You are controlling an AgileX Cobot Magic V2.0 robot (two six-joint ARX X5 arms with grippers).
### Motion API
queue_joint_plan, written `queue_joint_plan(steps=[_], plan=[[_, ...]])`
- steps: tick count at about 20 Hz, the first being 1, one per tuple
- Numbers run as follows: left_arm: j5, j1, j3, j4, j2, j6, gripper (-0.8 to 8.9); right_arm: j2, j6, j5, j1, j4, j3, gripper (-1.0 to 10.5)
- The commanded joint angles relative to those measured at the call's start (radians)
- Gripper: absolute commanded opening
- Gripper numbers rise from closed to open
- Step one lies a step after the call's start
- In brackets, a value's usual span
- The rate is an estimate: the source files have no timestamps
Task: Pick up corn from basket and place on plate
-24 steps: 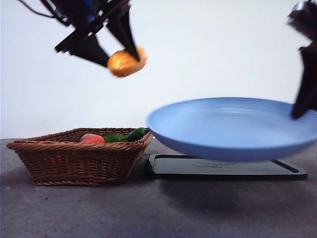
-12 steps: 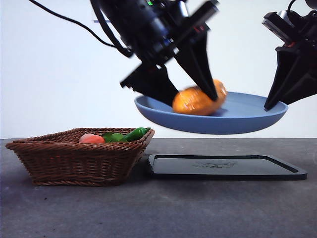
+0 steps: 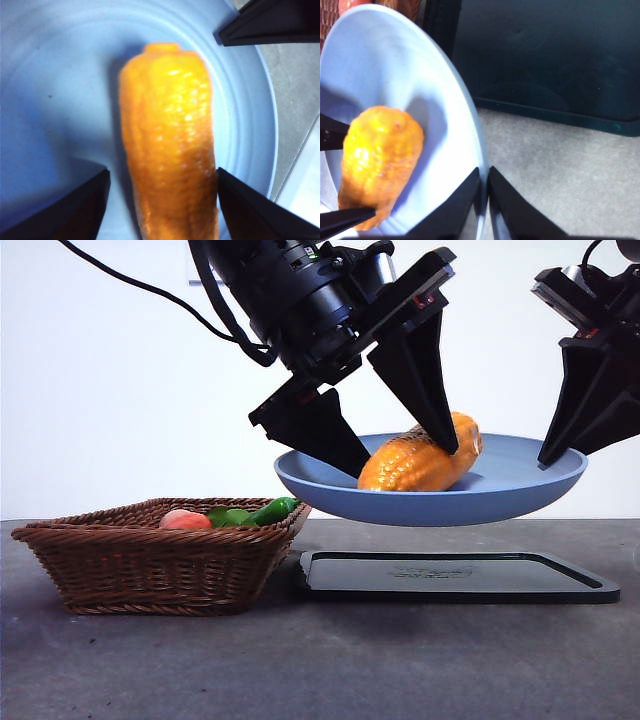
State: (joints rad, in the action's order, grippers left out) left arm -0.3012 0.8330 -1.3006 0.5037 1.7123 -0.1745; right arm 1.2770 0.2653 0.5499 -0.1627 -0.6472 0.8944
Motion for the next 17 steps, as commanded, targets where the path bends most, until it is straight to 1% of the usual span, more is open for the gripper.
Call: queue_joint_plan(steps=[1, 5, 9, 14, 17], plan=[[0.003, 0.011, -0.017, 0.004, -0.006, 0.006, 3.53, 0.012, -0.011, 0.017, -0.002, 0.012, 0.018, 0.0], [0.003, 0.011, -0.017, 0.006, -0.100, 0.006, 3.53, 0.039, -0.012, 0.001, 0.016, 0.023, 0.018, 0.0], [0.003, 0.003, -0.017, 0.020, -0.234, 0.006, 3.52, 0.101, -0.016, 0.001, 0.065, 0.046, 0.028, 0.0], [0.003, -0.004, -0.017, 0.065, -0.397, 0.006, 3.52, 0.266, -0.034, 0.001, 0.136, 0.030, 0.154, 0.0], [0.003, -0.004, -0.017, 0.083, -0.462, 0.005, 3.52, 0.385, -0.037, 0.000, 0.150, 0.014, 0.251, 0.0]])
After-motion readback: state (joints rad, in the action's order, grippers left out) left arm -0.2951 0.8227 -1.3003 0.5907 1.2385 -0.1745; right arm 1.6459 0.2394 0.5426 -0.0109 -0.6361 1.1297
